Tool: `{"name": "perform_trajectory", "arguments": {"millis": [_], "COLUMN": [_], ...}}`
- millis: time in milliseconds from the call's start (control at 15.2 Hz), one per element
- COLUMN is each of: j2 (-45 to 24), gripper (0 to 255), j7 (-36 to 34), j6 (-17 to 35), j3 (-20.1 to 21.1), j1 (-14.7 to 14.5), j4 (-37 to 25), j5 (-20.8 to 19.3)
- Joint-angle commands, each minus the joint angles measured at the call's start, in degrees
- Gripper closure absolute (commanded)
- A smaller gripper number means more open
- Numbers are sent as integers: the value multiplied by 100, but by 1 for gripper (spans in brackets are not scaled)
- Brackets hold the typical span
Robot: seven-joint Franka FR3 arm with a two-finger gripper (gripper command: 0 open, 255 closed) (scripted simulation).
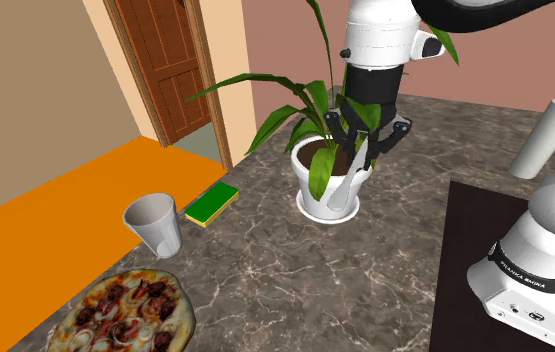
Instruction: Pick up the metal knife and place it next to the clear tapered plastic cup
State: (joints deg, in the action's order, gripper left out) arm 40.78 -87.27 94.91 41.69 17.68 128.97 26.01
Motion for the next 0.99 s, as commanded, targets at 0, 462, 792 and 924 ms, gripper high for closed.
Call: {"name": "perform_trajectory", "arguments": {"millis": [0,462,792,924], "j2": [-433,-2180,-6063,-5739], "gripper": [255,255,255,255], "j7": [-211,-1356,-4181,-3962], "j6": [149,539,309,551], "j3": [346,2117,4309,3986], "j1": [225,1331,1428,1338], "j4": [-371,-1872,-3204,-3029], "j5": [-59,-845,-4536,-4211]}}
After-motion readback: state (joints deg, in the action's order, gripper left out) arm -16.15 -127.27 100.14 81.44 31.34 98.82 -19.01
